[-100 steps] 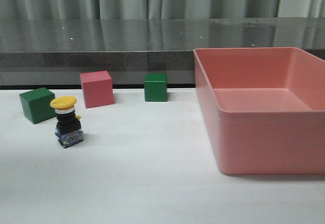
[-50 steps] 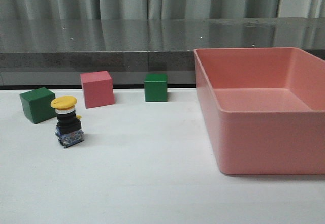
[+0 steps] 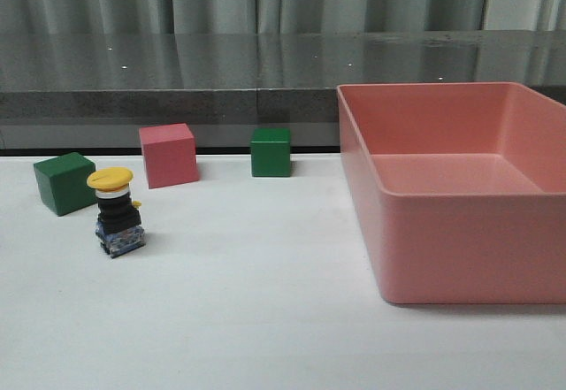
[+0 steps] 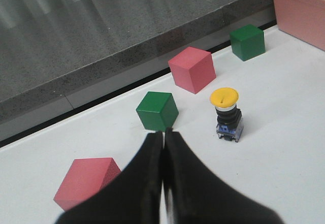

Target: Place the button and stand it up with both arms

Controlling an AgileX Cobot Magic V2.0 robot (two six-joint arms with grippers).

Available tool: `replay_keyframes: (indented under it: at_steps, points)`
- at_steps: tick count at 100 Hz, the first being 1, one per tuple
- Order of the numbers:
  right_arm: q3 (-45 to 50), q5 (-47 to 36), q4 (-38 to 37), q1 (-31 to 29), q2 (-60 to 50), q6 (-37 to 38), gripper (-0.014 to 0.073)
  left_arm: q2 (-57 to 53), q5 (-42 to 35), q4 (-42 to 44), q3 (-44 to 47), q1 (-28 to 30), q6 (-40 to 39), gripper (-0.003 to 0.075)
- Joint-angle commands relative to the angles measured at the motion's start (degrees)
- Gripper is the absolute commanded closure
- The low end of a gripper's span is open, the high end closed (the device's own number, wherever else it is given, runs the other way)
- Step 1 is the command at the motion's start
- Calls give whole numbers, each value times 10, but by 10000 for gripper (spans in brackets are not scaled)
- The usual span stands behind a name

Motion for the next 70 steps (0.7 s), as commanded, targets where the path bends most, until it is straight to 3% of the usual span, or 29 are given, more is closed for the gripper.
replay_keyframes:
  at_steps: [1,17,37,57,70]
  points:
    - [-16,-37,8,-3,3,2,654,5,-45,-11,-15,0,-5,740]
    - [-16,-37,8,-3,3,2,654,5,-49,-11,-14,0,-5,740]
    - [-16,-37,8,-3,3,2,654,-19,-111,-2,25,0,-35,740]
    - [-16,-37,8,-3,3,2,654,-101,-140,192,85,0,-262,740]
    - [-16,-37,8,-3,3,2,654,-156,-141,242,118,0,-326,740]
